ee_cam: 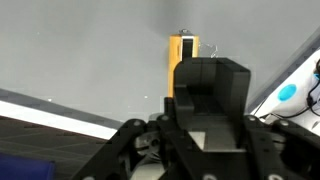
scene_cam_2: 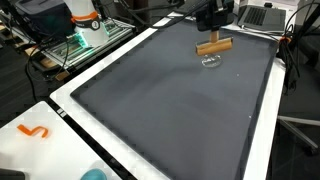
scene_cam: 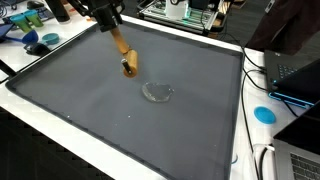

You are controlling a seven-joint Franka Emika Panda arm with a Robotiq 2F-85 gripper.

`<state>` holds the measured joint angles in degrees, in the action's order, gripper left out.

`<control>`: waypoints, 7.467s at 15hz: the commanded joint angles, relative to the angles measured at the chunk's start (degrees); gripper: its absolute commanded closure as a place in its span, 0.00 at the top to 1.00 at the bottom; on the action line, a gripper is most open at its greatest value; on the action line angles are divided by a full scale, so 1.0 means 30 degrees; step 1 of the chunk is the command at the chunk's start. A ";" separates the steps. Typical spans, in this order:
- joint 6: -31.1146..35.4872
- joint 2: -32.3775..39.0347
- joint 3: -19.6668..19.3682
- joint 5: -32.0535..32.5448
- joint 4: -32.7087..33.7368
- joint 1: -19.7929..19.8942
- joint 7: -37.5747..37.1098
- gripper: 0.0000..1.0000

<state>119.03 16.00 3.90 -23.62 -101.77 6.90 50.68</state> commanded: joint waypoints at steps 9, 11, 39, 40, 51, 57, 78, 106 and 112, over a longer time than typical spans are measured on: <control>0.0131 -0.1113 0.0352 0.2077 -0.0306 -0.1462 0.0014 0.23; 0.0070 -0.1172 0.0462 0.2625 -0.0196 -0.1761 -0.0040 0.23; -0.4235 0.1226 0.2572 0.9238 0.5484 -0.5391 0.1451 0.23; -0.4302 0.1267 0.2579 0.9450 0.5669 -0.5463 0.1579 0.23; -0.3973 0.0687 0.2600 1.1397 0.6373 -0.5800 0.4522 0.23; -0.3964 0.0217 0.2571 1.1712 0.6334 -0.5942 0.4725 0.23; -0.4135 0.2033 0.2553 1.0212 0.7127 -0.5175 0.6492 0.23; 0.0978 0.5022 0.2242 1.0912 0.3311 -0.4465 1.1556 0.23; 0.0942 0.5472 0.2381 1.0357 0.3175 -0.4150 1.1972 0.23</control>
<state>122.01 31.05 10.65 8.72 -89.88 -6.70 84.61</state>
